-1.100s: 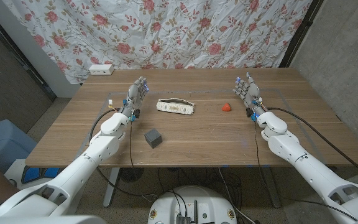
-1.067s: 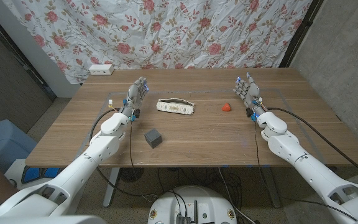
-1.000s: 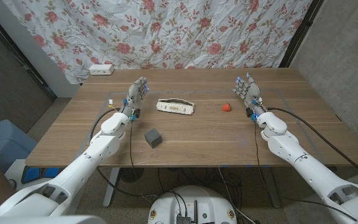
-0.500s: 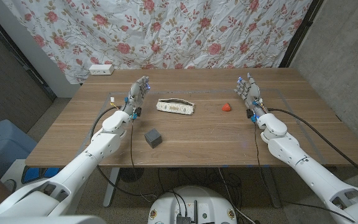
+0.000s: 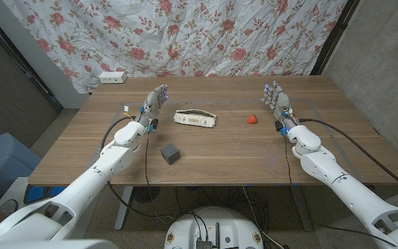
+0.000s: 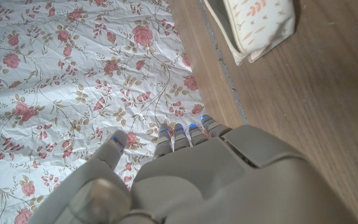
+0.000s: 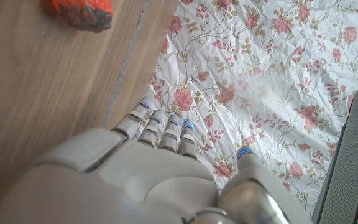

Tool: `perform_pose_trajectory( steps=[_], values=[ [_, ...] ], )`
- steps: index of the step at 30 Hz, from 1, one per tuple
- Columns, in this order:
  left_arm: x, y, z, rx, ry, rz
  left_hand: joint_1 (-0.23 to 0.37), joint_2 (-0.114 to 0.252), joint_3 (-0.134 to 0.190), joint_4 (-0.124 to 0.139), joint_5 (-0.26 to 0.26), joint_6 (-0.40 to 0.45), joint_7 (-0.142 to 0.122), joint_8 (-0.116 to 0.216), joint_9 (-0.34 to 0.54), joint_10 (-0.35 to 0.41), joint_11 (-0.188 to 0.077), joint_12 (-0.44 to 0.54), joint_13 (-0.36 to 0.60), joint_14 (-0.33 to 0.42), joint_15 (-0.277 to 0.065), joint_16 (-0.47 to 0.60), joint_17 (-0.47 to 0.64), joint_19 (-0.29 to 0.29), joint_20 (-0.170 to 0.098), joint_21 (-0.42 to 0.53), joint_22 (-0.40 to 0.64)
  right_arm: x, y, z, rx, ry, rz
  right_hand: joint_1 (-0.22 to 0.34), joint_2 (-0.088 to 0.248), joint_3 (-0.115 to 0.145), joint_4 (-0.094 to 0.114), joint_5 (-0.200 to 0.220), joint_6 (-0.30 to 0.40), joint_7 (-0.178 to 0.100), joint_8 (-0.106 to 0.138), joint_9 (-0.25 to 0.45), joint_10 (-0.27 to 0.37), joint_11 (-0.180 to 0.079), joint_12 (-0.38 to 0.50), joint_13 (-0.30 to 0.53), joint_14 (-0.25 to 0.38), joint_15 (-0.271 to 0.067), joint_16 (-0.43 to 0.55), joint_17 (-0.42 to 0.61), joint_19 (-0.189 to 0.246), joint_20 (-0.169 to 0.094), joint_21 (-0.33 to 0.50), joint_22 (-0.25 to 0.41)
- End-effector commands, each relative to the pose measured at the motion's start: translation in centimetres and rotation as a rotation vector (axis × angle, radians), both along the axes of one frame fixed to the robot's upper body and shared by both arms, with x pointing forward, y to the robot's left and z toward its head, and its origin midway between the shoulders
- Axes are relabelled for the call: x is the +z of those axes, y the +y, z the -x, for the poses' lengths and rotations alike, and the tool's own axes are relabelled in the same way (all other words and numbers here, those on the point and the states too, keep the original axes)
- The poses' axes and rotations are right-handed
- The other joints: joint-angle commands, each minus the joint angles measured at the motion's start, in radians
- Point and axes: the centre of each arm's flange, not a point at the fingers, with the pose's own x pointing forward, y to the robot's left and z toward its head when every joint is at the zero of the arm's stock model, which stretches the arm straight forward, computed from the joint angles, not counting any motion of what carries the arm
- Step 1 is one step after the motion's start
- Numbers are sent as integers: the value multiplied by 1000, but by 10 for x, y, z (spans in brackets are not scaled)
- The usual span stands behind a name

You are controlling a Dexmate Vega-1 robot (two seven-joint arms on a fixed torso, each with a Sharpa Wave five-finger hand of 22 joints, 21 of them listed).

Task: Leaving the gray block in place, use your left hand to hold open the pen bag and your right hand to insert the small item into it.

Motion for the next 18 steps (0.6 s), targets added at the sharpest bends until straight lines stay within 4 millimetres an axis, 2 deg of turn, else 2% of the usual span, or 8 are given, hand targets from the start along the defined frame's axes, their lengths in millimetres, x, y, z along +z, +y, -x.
perform_pose_trajectory(
  steps=[1,8,18],
  values=[
    [-5,-1,7,20,-6,10,11,44,2,-9,-3,1,-1,-6,5,8,-2,5,2,4,-10,-1,1,8,-2,7,4,4,-3,12,-68,-27,155,18,-7,4,-10,4,7,-4,5,4,7,-2,8,3,1,-6,-1,0,1,-13,4,1],
    [-8,3,12,29,-3,12,13,47,5,-15,-4,0,2,-8,5,16,-1,6,2,9,-14,0,2,15,-3,9,4,9,-3,20,-131,-70,272,38,-13,10,-33,2,7,-7,6,4,2,-5,7,2,-9,-12,-9,-11,-25,-20,-2,1],
    [-13,7,16,41,5,34,14,47,10,-27,-5,9,9,-8,6,30,-4,8,2,21,-14,1,2,30,-1,11,4,19,0,26,-188,-115,420,58,-16,16,-55,0,-3,-19,3,4,-10,-11,4,2,-22,-5,-15,-21,-32,-22,0,1]
  ],
)
